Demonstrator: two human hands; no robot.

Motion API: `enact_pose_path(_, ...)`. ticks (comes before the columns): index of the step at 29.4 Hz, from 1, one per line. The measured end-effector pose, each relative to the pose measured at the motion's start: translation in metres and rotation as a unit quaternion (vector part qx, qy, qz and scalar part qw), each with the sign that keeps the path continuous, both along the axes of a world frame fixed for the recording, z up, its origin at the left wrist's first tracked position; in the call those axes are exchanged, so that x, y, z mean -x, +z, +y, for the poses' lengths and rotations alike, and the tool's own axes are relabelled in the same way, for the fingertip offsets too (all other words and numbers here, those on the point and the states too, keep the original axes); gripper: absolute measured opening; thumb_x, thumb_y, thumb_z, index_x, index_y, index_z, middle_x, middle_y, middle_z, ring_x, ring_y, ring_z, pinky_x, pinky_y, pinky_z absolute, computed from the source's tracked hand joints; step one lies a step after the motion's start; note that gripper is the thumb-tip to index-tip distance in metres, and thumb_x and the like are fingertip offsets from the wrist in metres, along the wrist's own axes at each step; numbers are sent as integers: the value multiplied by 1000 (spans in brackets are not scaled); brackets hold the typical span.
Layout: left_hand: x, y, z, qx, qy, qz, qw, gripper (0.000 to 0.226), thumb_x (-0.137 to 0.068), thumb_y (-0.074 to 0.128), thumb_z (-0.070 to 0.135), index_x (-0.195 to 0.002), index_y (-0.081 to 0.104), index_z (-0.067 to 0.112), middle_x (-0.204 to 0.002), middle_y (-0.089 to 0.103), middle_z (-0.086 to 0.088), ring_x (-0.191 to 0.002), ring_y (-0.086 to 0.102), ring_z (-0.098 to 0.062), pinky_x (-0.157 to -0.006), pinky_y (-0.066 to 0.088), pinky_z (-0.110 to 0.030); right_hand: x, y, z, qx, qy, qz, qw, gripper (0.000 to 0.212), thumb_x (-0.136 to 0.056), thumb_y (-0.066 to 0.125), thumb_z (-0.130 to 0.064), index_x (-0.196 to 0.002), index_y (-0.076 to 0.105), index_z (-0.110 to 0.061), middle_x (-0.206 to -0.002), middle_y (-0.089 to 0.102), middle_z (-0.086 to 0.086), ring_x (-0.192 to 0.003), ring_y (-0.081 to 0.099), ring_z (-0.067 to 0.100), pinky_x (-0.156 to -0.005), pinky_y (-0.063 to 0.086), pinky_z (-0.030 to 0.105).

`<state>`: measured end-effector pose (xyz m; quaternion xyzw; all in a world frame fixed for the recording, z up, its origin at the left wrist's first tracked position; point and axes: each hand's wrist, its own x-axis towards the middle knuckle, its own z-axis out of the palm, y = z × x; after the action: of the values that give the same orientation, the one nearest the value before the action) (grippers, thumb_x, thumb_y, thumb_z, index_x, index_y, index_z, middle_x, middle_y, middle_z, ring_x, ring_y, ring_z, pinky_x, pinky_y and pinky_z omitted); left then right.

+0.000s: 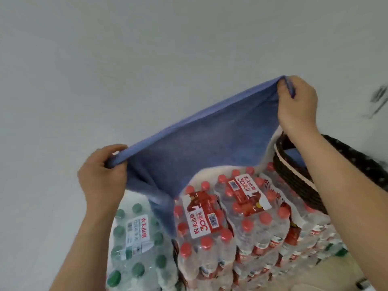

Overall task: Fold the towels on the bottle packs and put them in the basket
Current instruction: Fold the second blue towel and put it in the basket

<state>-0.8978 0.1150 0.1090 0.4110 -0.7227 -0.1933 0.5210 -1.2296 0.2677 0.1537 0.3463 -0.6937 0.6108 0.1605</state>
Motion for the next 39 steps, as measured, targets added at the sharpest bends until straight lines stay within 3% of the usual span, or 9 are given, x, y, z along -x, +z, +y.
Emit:
enact_pose_path(6,6,-79,13,-73,22,-182,980,35,-60,48,11,-85,73,14,-78,62,-5,-73,56,-25,-65,42,-29,0,-142,38,-175,47,52,982,25,-102,39,-18,-94,59,-6,-82,57,4,-76,53,19,-69,40,32)
enact_pose_path(10,-7,-147,14,-218,-77,-419,878,33,-63,57,5,-72,69,34,-76,63,5,-81,64,-26,-66,40,-26,-6,-250,66,-399,74,76,911,24,-85,46,-14,-91,67,-5,-82,67,14,-76,63,37,-67,51,45)
enact_pose_path(14,-21,-163,14,-309,-234,-466,795,45,-72,62,3,-70,64,48,-67,64,17,-66,58,0,-60,39,-11,1,-277,87,-513,82,120,846,38,-62,77,5,-99,71,-4,-93,71,13,-83,68,36,-70,57,46)
enact_pose_path(24,-6,-147,26,-472,-410,-558,546,30,-84,57,43,-81,77,21,-63,68,3,-49,50,-7,-59,43,-18,-18,-274,107,-492,-3,95,865,39,-54,77,11,-82,65,-15,-97,69,4,-92,66,29,-73,54,44)
enact_pose_path(26,4,-147,27,-449,-394,-544,588,28,-81,60,39,-82,76,16,-59,66,4,-49,53,-9,-59,45,-20,-21,-277,117,-489,-10,91,867,41,-49,79,12,-75,64,-16,-108,68,5,-101,64,30,-77,53,47)
enact_pose_path(31,71,-164,48,-254,-279,-393,838,24,-86,64,19,-78,69,40,-83,71,20,-82,64,3,-82,49,-18,-27,-288,136,-393,-33,-83,915,39,-63,68,10,-92,57,-14,-108,60,7,-96,57,29,-74,50,43)
enact_pose_path(33,107,-171,66,-211,-306,-360,856,25,-86,65,18,-85,68,42,-96,69,17,-89,62,0,-87,47,-20,-31,-283,136,-266,-68,-338,900,35,-76,61,5,-101,50,-16,-103,58,8,-89,56,25,-71,47,37)
enact_pose_path(35,138,-183,88,-157,-354,-380,840,24,-89,62,25,-111,67,33,-123,59,10,-113,53,-10,-99,40,-23,-29,-278,136,-118,-62,-590,796,23,-86,48,-1,-103,52,-16,-107,60,13,-93,57,26,-81,49,42)
enact_pose_path(39,176,-215,125,-43,-380,-483,788,58,-89,40,51,-145,35,35,-159,20,-1,-146,18,-21,-113,27,-44,-19,-279,138,-28,18,-740,672,23,-96,45,-26,-111,61,-18,-107,68,7,-103,62,27,-93,47,45)
